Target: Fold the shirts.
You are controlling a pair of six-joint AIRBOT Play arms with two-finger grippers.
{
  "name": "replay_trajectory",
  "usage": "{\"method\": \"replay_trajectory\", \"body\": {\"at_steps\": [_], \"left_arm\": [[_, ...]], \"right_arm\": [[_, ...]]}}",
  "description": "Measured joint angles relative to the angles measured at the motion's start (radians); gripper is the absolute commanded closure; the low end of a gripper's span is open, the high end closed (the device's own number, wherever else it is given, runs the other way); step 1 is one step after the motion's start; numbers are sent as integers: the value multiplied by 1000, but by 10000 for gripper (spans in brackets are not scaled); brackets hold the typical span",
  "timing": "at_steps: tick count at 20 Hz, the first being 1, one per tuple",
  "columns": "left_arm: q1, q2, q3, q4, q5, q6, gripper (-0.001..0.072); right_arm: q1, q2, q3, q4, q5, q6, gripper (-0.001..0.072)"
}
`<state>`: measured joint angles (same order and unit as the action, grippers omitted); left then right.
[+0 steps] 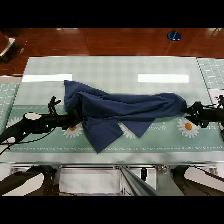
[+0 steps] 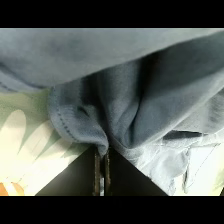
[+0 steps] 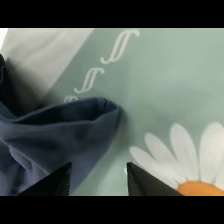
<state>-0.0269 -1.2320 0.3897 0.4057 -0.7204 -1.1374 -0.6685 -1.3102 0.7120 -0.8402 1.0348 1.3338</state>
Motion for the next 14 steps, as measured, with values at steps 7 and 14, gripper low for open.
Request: {"method": "replay_trajectory", "body": {"at_steps": [7, 14], "left_arm": [[0, 0, 0, 0, 5, 0, 692], [0, 0, 1, 1, 8, 0, 691]], "right_arm": [[30, -103, 60, 56, 4, -34, 306], [196, -177, 169, 38, -14, -36, 685]]}}
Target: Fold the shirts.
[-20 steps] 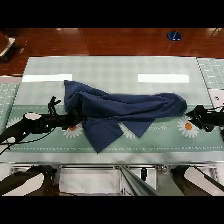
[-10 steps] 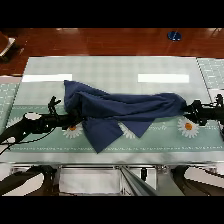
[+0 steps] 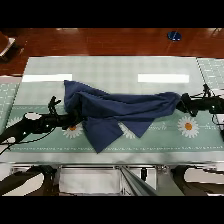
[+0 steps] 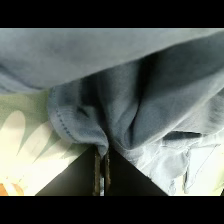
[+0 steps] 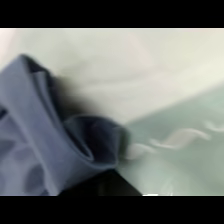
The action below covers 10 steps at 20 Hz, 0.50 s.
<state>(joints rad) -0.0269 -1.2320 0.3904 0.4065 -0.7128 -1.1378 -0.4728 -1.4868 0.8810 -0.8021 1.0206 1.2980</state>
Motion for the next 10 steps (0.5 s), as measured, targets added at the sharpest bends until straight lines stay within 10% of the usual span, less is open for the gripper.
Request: {"method": "replay_trajectory", "body": {"at_steps": [10], "left_arm": [[75, 149, 437, -2, -98, 1, 692]], "right_arm": [[56, 137, 496, 6, 190, 13, 685]]}}
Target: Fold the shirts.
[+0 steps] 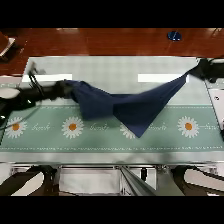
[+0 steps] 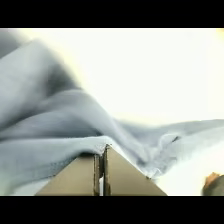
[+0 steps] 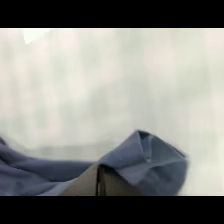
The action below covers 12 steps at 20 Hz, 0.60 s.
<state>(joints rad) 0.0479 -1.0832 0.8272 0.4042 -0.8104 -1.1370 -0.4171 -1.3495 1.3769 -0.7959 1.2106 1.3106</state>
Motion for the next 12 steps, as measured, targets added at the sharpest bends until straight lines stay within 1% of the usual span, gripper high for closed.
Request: {"method": "replay_trajectory", "body": {"at_steps": [4, 6, 9, 12], "left_arm": [[16, 96, 369, 0, -30, 2, 692], [30, 136, 538, 30, -34, 1, 692], [61, 205, 739, 142, -56, -37, 692], [104, 299, 841, 333, -87, -116, 692]], "right_arm": [[1, 170, 177, -1, -8, 9, 685], [1, 265, 247, -9, -22, 10, 685], [1, 414, 330, -23, -42, 16, 685], [1, 556, 367, -79, -51, 45, 685]]}}
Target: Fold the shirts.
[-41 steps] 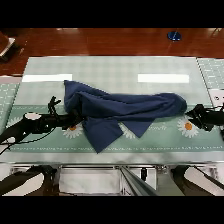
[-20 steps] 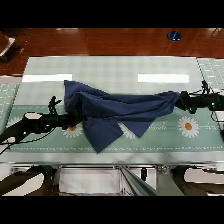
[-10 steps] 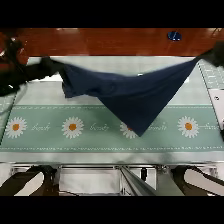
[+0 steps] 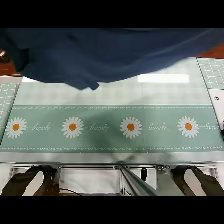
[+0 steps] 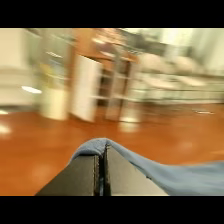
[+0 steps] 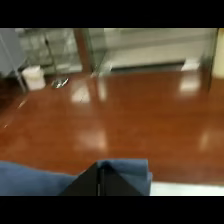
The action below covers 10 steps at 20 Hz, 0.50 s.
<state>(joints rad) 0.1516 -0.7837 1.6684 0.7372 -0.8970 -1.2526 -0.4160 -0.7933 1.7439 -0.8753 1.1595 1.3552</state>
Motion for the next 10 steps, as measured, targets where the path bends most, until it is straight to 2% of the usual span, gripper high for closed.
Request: {"method": "replay_trajectory", "body": {"at_steps": [5, 10], "left_arm": [[61, 197, 53, 351, -63, -126, 692], [80, 313, 60, 565, -206, -170, 692]], "right_arm": [[0, 195, 18, -153, 56, 71, 685], [0, 280, 22, -265, 142, 116, 685]]}}
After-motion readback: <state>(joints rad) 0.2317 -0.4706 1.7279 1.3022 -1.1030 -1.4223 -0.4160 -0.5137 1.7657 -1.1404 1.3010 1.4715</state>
